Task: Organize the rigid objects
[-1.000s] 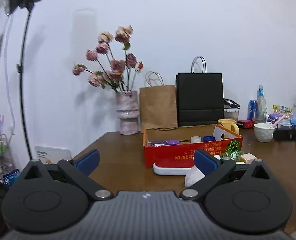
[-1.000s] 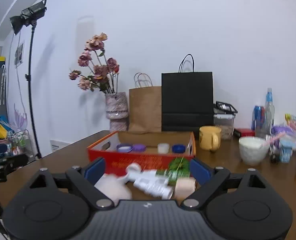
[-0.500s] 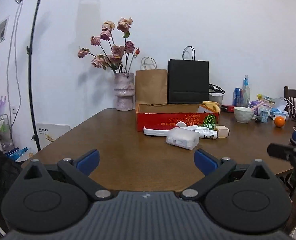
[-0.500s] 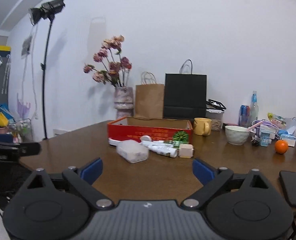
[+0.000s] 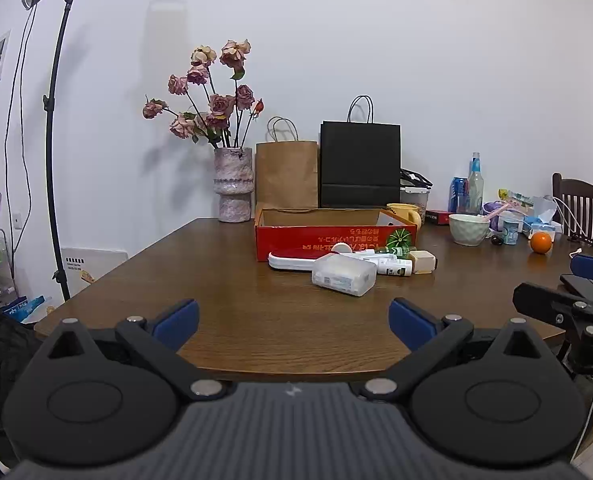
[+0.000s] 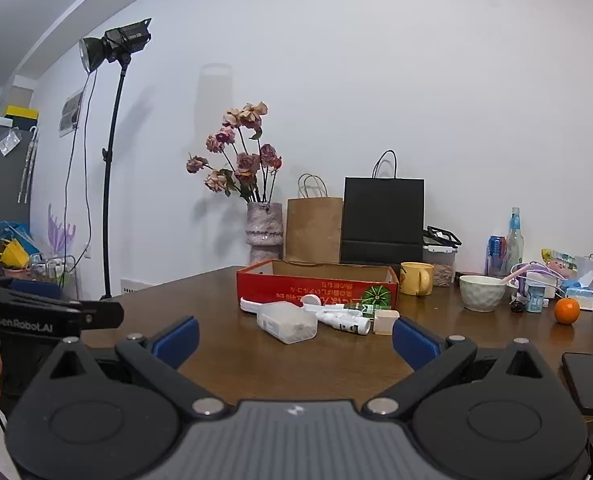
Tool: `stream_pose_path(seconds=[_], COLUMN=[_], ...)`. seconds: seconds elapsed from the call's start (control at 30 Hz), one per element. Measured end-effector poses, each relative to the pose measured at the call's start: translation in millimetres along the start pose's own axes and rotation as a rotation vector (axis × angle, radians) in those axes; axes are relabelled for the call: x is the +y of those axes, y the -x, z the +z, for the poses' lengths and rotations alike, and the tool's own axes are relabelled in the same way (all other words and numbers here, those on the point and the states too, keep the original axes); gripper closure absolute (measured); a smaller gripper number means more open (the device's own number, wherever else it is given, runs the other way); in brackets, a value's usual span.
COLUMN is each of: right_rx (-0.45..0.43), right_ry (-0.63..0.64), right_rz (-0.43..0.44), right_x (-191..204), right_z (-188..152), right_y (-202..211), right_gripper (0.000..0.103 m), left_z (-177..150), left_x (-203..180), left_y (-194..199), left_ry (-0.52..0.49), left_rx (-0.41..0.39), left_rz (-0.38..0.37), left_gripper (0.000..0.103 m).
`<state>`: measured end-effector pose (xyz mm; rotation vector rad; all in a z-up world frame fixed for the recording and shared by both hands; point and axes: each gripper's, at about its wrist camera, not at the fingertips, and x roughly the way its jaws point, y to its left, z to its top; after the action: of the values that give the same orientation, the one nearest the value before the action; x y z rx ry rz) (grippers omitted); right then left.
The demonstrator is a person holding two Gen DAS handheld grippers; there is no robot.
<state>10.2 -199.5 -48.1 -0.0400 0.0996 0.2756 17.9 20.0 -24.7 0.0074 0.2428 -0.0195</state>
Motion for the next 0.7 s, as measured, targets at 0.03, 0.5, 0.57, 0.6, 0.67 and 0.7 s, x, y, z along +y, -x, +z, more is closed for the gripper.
stream_pose_path(seconds=[0.03, 0.5, 0.57, 0.6, 0.67, 0.7], right_rx=[0.002, 0.029, 0.044, 0.052, 0.061, 0.063], right_ry=[0.002, 0.064, 0.049, 0.042, 0.03, 0.024], right_rz=[0.001, -0.103, -0.113, -0.122, -0.143, -0.15], right_x=[0, -15, -23, -27, -35, -39], right_z=[0, -13, -16, -17, -19, -19], right_y=[0, -23, -31, -36, -45, -50], right_gripper=[0.0, 0.0, 0.0, 0.0, 0.0, 0.0], left_z=[0, -5, -4, -4, -2, -1], left_x=[0, 3, 3, 2, 1, 0], left_y=[0, -22, -30, -34, -43, -47], left_ry=[-0.001, -0.038, -0.039, -0.036, -0.029, -0.028], left_rx=[-0.001, 0.036, 0.045, 0.052, 0.067, 0.072], left_rz=[0.0, 0.023, 0.026, 0.027, 0.026, 0.026], left_gripper=[0.0, 0.0, 0.0, 0.0, 0.0, 0.0])
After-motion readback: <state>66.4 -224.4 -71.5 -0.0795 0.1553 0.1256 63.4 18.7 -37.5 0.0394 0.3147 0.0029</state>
